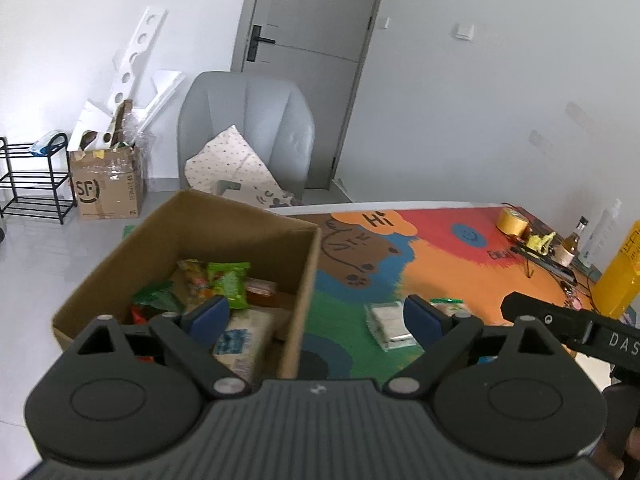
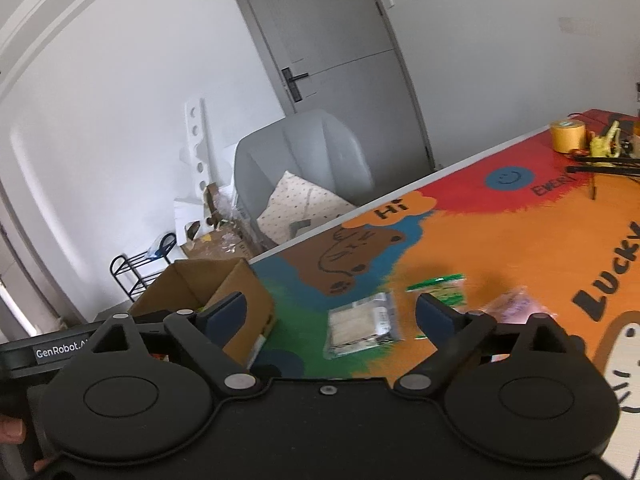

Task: Organize snacks
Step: 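Move both open grippers back over the remaining snacks on the mat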

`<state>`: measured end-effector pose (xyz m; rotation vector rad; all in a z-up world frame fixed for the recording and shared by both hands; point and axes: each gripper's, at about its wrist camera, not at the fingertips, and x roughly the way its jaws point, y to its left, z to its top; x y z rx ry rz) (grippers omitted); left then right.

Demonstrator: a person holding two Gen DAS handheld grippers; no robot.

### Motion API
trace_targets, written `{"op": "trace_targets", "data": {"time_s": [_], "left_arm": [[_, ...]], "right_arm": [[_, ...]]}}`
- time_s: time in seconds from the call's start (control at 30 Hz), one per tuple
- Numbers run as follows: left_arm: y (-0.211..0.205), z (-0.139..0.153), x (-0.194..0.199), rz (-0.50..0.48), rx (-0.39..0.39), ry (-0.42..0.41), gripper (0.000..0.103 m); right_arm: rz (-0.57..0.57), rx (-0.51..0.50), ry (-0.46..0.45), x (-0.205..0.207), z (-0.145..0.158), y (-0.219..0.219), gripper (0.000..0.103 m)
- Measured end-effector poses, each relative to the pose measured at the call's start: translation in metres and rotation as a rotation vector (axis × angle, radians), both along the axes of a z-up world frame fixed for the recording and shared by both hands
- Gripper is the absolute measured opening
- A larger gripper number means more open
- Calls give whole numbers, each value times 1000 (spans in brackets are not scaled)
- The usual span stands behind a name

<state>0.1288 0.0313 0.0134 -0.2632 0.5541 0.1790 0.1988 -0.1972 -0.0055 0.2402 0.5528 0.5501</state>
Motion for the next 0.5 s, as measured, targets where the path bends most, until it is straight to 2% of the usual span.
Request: {"op": "trace_targets", "data": {"time_s": [0.5], "left_arm": [[-46,0,12,-68,15,6,94]], "right_arm": [[-76,24,4,2,-7,-50,94]]}}
